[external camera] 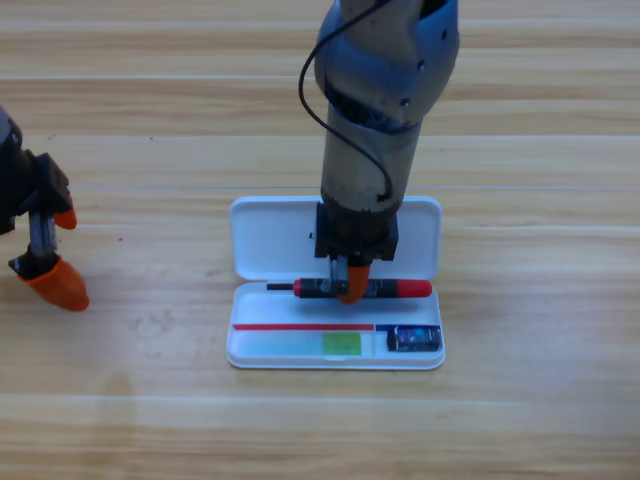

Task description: Clean up eraser and pencils

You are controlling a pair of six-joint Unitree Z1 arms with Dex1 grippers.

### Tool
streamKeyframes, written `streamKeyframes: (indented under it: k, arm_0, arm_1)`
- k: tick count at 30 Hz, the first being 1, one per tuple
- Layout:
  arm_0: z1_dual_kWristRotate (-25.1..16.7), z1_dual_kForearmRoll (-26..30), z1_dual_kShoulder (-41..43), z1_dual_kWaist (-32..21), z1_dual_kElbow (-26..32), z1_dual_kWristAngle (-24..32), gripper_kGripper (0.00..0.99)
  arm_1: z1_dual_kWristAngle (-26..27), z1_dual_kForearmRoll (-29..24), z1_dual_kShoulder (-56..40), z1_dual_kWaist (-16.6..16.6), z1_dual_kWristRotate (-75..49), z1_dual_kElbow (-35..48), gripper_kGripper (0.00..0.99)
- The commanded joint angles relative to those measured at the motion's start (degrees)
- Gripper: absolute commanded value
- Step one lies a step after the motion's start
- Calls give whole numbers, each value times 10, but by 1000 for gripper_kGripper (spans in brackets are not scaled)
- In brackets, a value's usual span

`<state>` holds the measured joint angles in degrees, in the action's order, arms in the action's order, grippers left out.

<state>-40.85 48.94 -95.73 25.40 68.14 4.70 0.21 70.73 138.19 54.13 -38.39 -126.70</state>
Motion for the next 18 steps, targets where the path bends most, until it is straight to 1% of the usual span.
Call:
streamKeyframes:
  k: [1,7,15,16,17,18]
  arm_0:
    - [-5,-7,0,-9,-12,7,990]
    - [-3,-11,0,-9,-6,7,990]
    - [1,-14,-7,-17,15,8,990]
    - [1,-15,-8,-18,16,8,990]
    - [1,-17,-9,-19,17,8,990]
    - [1,-18,-9,-21,18,10,989]
  arm_1:
    - [2,11,42,14,5,-5,0]
    - [2,11,42,15,9,-6,0]
    - [2,12,43,15,13,-10,0]
    - [2,11,43,15,14,-10,25]
    - [2,11,43,15,16,-11,173]
    - [2,11,41,15,17,-11,374]
